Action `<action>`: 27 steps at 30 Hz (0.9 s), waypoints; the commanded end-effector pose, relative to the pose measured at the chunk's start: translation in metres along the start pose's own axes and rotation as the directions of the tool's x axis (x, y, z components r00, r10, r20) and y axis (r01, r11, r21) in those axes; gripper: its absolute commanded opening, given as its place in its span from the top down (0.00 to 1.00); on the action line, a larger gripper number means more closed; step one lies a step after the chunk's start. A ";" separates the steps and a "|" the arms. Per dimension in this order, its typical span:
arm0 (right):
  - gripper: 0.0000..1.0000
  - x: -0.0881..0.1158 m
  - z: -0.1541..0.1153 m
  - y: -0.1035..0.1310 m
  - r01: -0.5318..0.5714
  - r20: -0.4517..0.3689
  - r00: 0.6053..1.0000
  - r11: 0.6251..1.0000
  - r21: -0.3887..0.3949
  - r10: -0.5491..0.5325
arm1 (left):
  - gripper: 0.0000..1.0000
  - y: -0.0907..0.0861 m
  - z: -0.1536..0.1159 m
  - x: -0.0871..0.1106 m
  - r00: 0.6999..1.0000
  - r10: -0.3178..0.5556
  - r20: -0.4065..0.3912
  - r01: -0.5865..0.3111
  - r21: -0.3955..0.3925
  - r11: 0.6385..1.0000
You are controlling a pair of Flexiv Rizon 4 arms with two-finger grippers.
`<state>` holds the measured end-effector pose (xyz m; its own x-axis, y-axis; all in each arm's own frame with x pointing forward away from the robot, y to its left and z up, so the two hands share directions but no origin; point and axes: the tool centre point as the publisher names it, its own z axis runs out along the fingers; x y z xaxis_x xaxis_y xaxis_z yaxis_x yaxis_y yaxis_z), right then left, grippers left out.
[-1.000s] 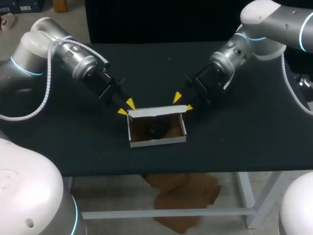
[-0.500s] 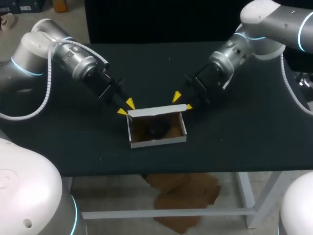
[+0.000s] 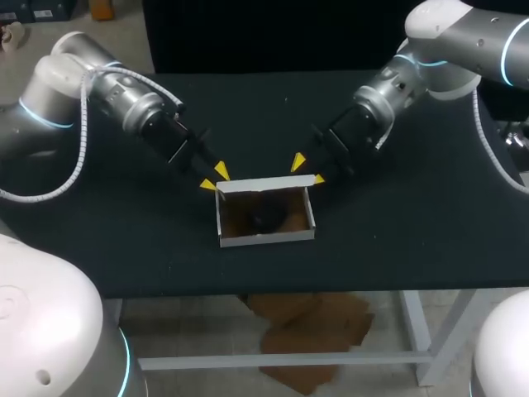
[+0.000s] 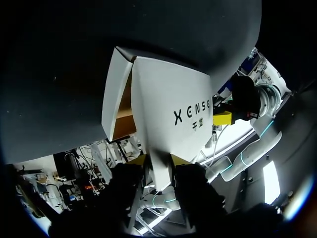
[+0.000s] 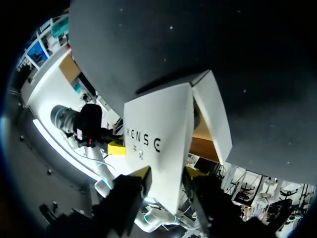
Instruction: Assemble the packaging by folding the flat box into shape, placing the metal phone stand inside, and closing the box properly
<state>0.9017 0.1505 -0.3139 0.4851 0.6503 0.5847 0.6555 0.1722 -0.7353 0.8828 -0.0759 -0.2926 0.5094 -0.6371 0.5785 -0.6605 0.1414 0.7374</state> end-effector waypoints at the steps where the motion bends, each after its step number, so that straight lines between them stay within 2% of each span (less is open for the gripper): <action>1: 0.55 0.007 0.004 0.004 0.000 0.005 1.000 1.000 0.011 0.000 | 0.72 -0.003 0.004 0.002 1.000 -0.004 -0.017 0.004 0.001 1.000; 14: 0.55 0.007 0.005 0.004 0.001 0.006 1.000 1.000 0.013 -0.001 | 0.70 -0.005 -0.002 0.001 0.997 -0.033 -0.072 0.034 0.018 0.999; 21: 0.55 0.008 0.006 0.005 0.001 0.006 1.000 1.000 0.015 -0.001 | 0.65 -0.005 -0.003 0.002 0.995 -0.029 -0.099 0.032 0.030 0.999; 27: 0.55 0.007 0.007 0.005 -0.001 0.006 1.000 1.000 0.017 0.001 | 0.66 -0.005 0.000 0.002 0.994 -0.014 -0.107 0.018 0.039 0.999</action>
<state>0.9009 0.1570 -0.3147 0.4835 0.6530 0.5830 0.6519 0.1759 -0.7377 0.8913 -0.0729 -0.2953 0.5751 -0.5561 0.6000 -0.6665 0.1069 0.7378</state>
